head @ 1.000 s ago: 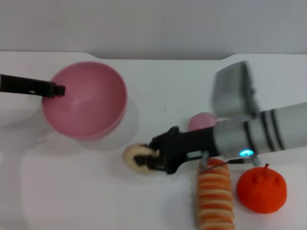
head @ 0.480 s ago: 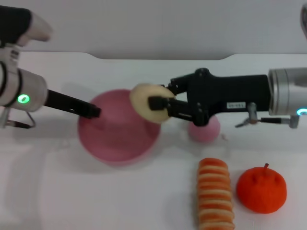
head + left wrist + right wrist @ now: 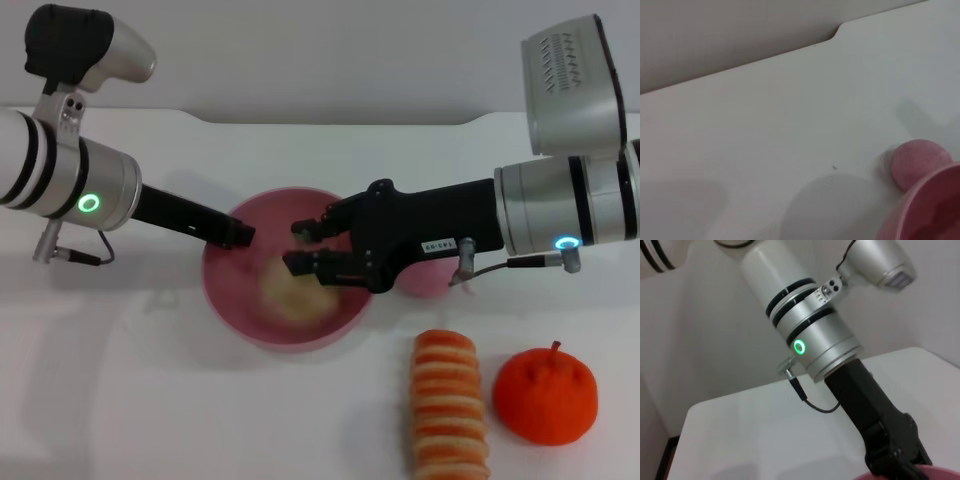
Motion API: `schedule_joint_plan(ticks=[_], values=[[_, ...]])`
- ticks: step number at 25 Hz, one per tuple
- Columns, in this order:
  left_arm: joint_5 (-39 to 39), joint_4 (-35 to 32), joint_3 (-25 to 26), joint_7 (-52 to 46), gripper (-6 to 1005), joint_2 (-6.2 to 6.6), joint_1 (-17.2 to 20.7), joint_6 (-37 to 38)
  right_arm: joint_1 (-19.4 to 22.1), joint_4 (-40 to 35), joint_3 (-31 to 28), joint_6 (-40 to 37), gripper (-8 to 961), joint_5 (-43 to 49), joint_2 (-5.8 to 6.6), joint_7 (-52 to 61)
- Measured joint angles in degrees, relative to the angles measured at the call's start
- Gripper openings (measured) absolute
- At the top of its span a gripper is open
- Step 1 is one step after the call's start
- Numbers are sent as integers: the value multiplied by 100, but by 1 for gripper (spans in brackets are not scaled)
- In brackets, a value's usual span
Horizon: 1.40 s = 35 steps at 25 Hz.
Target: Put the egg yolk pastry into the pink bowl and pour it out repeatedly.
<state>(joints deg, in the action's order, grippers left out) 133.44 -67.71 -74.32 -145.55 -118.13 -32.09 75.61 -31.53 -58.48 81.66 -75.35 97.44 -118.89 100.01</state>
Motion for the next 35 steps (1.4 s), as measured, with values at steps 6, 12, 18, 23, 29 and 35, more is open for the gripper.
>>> schedule_joint_plan(ticks=[6, 12, 18, 23, 29, 35], values=[[-3, -1, 35, 10, 1, 5, 25, -14, 83, -89, -194, -29, 304, 35, -3, 42], [-212, -112, 50, 297, 0, 16, 242, -424, 395, -81, -1172, -32, 551, -271, -7, 51], [-1262, -722, -85, 1324, 0, 13, 1007, -1161, 873, 311, -2688, -35, 568, -316, 33, -11], [-1962, -1178, -706, 2621, 0, 8, 1719, -2102, 1242, 653, -3462, -80, 567, -313, 48, -406], [-2113, -1712, -2535, 3841, 1, 10, 2515, -4487, 1381, 909, -3803, -192, 567, -312, 52, -600], [-1706, -1409, -4655, 5158, 1, 13, 2823, -7857, 1406, 937, -3822, -198, 568, -313, 52, -608]])
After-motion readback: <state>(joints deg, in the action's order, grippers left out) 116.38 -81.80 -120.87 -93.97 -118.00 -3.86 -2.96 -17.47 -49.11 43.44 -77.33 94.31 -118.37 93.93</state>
